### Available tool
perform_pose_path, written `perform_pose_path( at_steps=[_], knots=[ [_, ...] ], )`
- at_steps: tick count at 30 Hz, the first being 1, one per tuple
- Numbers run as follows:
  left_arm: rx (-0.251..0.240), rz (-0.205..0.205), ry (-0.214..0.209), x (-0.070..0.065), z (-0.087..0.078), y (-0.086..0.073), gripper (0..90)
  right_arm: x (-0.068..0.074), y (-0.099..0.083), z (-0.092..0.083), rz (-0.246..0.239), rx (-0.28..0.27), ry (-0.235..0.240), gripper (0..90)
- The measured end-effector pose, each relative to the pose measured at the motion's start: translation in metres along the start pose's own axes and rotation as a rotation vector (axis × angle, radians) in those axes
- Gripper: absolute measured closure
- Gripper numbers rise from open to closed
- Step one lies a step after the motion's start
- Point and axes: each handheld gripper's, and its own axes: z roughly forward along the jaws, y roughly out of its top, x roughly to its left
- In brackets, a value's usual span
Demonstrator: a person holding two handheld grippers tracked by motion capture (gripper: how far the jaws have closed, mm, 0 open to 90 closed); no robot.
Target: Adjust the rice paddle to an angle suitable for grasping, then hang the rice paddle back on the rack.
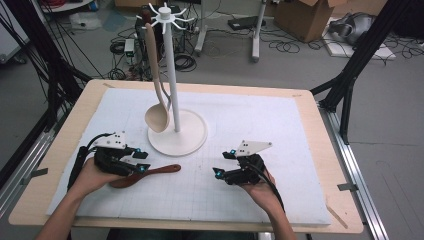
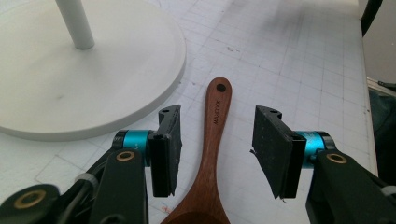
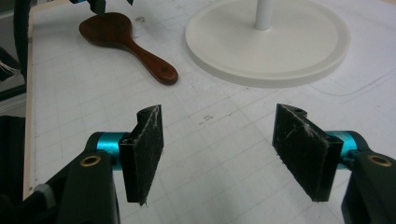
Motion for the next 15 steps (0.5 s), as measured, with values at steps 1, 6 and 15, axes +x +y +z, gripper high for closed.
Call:
perform_pose_path(
  at_steps=[1,6,15],
  knots=[
    [0.0,0.005,-0.003,0.0,0.001,0.0,52.7,0.0,-0.001,0.0,0.006,0.006,-0.001,33.0],
    [0.051,0.036,-0.02,-0.002,0.013,-0.001,55.7,0.0,-0.003,-0.002,-0.002,0.006,-0.01,33.0],
    [0.132,0.055,-0.021,0.001,0.033,-0.006,63.6,0.001,-0.009,-0.004,-0.008,0.016,-0.014,32.8]
  ],
)
